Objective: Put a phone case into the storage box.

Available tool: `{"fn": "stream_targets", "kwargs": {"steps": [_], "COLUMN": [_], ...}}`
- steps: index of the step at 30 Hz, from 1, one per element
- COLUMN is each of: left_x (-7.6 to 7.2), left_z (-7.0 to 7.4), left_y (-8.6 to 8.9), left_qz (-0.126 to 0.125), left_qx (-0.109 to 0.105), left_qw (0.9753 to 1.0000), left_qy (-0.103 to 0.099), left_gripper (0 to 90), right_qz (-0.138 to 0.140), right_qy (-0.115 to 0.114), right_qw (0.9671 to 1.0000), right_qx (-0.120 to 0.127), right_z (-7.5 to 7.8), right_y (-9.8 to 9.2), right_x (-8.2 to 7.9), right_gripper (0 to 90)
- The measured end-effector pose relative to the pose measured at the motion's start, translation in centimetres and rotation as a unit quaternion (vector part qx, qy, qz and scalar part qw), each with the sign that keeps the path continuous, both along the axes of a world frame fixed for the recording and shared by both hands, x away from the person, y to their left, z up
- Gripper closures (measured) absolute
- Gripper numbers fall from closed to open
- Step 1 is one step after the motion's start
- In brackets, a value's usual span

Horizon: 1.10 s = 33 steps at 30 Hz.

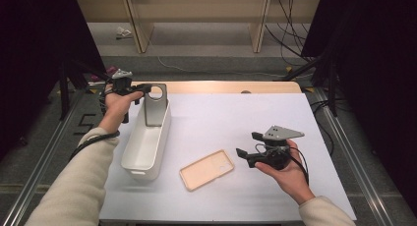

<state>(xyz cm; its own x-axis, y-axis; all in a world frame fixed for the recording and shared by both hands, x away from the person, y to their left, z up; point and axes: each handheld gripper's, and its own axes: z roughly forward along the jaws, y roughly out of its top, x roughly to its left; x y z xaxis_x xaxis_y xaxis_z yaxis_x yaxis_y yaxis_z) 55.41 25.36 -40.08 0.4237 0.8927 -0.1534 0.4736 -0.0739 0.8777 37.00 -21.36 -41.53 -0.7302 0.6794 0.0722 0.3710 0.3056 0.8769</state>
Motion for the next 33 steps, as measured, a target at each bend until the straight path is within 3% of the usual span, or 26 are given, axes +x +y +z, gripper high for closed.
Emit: {"fn": "stream_targets", "kwargs": {"steps": [3, 6, 7, 11, 18, 23, 33], "left_x": [0.0, 0.0, -0.1, -0.1, -0.6, -1.9, -6.2], "left_z": [0.0, 0.1, 0.2, 0.4, 0.7, 1.0, 1.5], "left_y": [-0.2, -0.2, -0.3, -0.3, -0.1, 0.3, 1.2], "left_qz": [0.006, 0.012, 0.018, 0.030, 0.043, 0.022, 0.019], "left_qx": [0.008, 0.004, 0.000, 0.005, 0.008, 0.022, 0.015], "left_qw": [0.9999, 0.9998, 0.9997, 0.9992, 0.9983, 0.9990, 0.9996], "left_qy": [0.013, 0.012, 0.017, 0.026, 0.039, 0.031, 0.017], "left_gripper": [56.0, 51.0, 43.9, 30.0, 17.6, 19.3, 0.0], "right_qz": [0.000, 0.000, 0.000, 0.000, -0.001, -0.002, -0.003], "right_qy": [0.000, 0.000, 0.000, 0.001, 0.001, 0.001, 0.001], "right_qw": [1.0000, 1.0000, 1.0000, 1.0000, 1.0000, 1.0000, 1.0000], "right_qx": [0.000, 0.000, 0.000, 0.000, -0.001, -0.002, -0.004], "right_z": [0.0, 0.0, 0.0, 0.0, 0.0, -0.1, 0.0], "right_y": [0.0, 0.0, 0.0, 0.0, 0.0, 0.1, 0.1], "right_x": [0.0, 0.0, 0.0, 0.0, 0.0, 0.0, 0.0], "right_gripper": [17.2, 17.2, 17.2, 17.2, 17.2, 17.1, 17.2]}}
